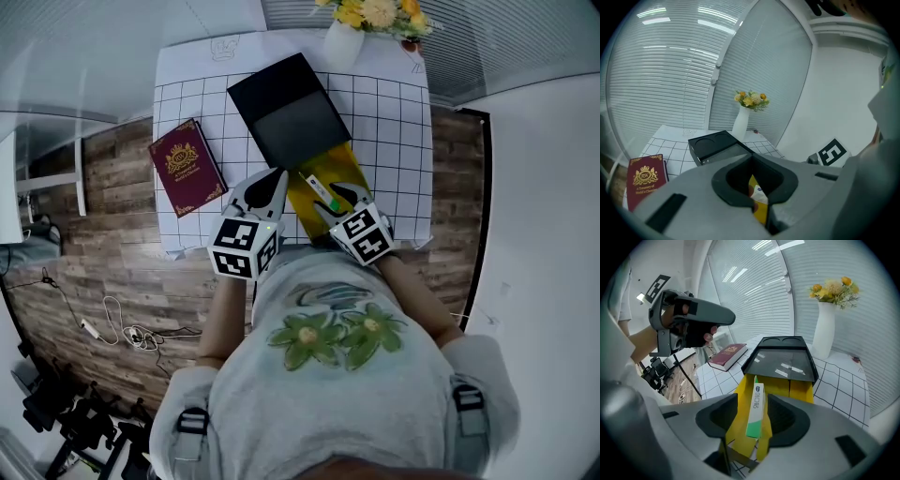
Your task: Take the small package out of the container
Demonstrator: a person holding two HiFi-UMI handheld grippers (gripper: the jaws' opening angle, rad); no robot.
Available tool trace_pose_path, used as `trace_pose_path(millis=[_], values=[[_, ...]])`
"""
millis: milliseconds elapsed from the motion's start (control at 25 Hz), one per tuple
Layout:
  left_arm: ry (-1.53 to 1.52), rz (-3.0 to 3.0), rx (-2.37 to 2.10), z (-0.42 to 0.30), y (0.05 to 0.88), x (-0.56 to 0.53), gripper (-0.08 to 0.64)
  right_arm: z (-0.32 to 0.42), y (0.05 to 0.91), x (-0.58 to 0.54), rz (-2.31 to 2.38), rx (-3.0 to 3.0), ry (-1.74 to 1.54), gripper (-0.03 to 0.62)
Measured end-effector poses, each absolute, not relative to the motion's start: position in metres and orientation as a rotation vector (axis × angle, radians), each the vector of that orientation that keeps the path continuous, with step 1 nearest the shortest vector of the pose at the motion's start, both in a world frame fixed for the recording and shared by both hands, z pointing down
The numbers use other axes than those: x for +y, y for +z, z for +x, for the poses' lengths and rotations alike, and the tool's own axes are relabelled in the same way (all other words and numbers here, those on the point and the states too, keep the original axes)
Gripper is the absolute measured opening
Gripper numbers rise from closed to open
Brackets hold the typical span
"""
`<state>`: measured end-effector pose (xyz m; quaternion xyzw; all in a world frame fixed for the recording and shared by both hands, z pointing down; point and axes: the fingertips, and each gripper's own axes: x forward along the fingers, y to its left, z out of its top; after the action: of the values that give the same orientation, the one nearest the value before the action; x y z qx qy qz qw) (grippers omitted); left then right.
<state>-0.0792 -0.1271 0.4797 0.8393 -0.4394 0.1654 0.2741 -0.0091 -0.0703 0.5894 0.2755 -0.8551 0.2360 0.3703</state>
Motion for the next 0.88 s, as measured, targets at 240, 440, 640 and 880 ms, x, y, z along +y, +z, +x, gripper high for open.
trace_pose_path(millis=[240, 440, 640, 880], values=[[0.461, 2.257, -1.163, -0.075, 0.485, -0.129, 0.007, -0.009, 0.602, -0.07, 0.677, -2.16, 0.608, 0.176], [0.463, 2.255, -1.15, -0.071, 0.488, -0.131, 0.008, -0.009, 0.608, -0.07, 0.673, -2.136, 0.624, 0.176], [0.472, 2.258, -1.128, -0.065, 0.49, -0.131, 0.007, -0.01, 0.616, -0.069, 0.665, -2.113, 0.64, 0.176], [0.484, 2.252, -1.117, -0.061, 0.494, -0.13, 0.008, -0.012, 0.626, -0.065, 0.624, -2.098, 0.64, 0.176]])
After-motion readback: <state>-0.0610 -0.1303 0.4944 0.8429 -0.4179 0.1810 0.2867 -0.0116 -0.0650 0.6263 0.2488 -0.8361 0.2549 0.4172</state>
